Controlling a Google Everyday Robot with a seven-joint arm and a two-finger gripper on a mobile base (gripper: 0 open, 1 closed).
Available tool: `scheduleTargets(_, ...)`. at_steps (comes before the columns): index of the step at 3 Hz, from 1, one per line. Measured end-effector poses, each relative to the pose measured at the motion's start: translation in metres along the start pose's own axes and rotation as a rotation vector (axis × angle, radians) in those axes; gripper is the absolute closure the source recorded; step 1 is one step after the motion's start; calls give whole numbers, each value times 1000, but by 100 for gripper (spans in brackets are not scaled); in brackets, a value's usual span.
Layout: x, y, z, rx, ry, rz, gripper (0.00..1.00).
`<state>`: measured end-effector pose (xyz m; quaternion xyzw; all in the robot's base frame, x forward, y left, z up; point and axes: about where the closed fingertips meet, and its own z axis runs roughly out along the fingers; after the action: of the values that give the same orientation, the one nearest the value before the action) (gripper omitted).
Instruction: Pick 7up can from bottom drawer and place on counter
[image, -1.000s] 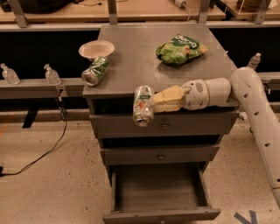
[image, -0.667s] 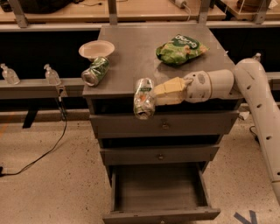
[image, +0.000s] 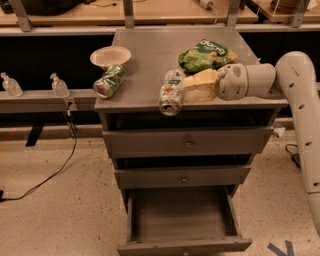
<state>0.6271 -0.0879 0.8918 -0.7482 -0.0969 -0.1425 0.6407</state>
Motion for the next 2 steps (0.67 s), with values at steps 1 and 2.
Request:
scheduleTargets(1, 1, 0, 0, 4, 6, 0, 100)
scheduleTargets(2, 11, -2, -1, 18, 52, 8, 100)
